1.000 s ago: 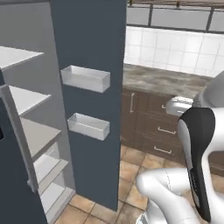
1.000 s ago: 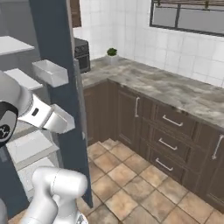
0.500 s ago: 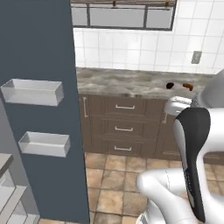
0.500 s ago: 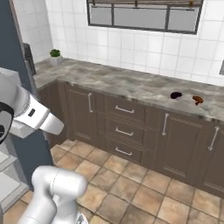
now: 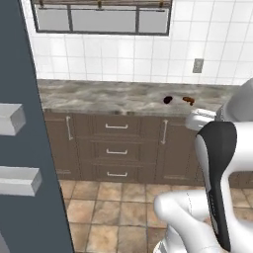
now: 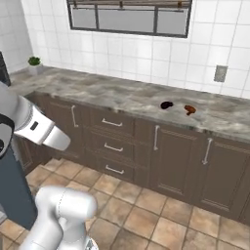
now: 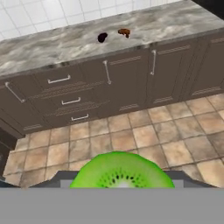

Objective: Open the fridge, remove the kiwi, eggplant, and chicken drumstick, and place them on any counter.

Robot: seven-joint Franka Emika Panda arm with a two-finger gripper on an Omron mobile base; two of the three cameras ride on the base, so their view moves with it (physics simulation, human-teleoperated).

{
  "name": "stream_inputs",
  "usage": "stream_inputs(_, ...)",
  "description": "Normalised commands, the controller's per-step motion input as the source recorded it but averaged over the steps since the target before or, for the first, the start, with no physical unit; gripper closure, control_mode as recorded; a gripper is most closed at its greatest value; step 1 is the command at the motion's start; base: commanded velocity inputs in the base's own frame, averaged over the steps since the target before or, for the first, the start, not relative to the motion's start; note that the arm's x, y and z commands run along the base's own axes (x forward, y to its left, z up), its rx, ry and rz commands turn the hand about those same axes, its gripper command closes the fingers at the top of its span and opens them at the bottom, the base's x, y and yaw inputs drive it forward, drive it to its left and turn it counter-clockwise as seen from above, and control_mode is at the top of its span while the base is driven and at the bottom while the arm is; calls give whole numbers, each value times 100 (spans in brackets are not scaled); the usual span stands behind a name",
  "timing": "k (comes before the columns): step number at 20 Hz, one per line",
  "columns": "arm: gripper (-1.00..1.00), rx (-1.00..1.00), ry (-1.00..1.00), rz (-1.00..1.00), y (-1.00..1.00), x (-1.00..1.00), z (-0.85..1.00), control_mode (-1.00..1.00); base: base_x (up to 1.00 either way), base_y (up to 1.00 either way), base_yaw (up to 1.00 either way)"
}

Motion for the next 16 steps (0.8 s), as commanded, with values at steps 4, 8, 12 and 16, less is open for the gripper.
stream_inputs(4, 100, 0, 0, 0, 0, 0, 0, 100, 53, -63, -19)
stream_inputs(8, 100, 0, 0, 0, 0, 0, 0, 100, 62, -58, -21)
stream_inputs(12, 100, 0, 0, 0, 0, 0, 0, 100, 66, -52, -23)
stream_inputs(16, 100, 0, 0, 0, 0, 0, 0, 100, 71, -53, -28)
